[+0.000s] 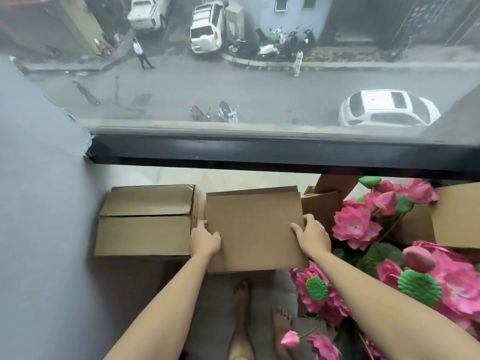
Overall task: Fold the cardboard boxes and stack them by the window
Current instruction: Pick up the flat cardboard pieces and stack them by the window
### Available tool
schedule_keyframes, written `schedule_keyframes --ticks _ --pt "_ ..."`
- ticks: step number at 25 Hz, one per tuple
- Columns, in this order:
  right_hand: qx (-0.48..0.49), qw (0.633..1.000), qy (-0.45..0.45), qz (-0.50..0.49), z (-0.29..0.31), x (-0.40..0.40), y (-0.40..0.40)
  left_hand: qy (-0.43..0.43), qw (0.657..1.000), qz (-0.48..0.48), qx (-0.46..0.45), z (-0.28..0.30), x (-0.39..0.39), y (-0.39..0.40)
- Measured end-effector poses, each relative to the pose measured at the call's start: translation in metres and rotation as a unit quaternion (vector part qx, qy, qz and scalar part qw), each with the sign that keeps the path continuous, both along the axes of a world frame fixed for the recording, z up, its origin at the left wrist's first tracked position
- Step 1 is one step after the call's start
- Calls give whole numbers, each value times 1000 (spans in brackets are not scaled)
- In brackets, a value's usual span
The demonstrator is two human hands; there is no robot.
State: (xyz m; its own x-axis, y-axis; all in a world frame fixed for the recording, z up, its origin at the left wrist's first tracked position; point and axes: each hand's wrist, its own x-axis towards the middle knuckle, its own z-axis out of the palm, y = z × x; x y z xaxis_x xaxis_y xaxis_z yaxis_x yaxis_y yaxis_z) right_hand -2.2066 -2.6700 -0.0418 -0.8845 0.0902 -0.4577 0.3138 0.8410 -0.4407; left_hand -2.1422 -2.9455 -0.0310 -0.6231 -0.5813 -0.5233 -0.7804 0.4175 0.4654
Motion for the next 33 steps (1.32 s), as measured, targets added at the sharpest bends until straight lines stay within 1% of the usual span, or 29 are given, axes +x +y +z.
schedule_keyframes --ticks 3,9,14,17,18,19,21,22,24,26,28,33 --pt "11 1000 -26 -13 -34 -16 -8 -24 999 -26 15 -34 -19 -13" --pt "24 997 -70 -16 -101 -43 -25 -70 995 -45 51 -105 -46 -34" --pt "28 995 -95 -21 -144 -56 -34 -84 991 -73 69 -145 -56 -44" --pt "29 992 -123 -17 -161 -55 -38 -106 986 -116 60 -158 -52 -39" --pt "31 991 -130 -19 -164 -53 -40 -117 981 -151 30 -159 -49 -35" --pt "31 990 -133 -23 -166 -53 -42 -122 973 -197 -17 -161 -47 -30" --pt "30 990 -137 -31 -168 -50 -46 -109 944 -291 -112 -162 -42 -20" --pt "32 989 -139 -30 -168 -49 -49 -101 933 -317 -135 -161 -40 -17" --pt "40 988 -149 -15 -166 -48 -54 -115 924 -332 -148 -160 -38 -14" --pt "47 985 -166 13 -163 -48 -61 -146 926 -319 -138 -159 -36 -18" --pt "54 983 -172 33 -157 -50 -66 -164 918 -332 -141 -154 -36 -24" --pt "101 980 -164 52 -121 -39 -67 -148 896 -394 -143 -127 -46 -22"
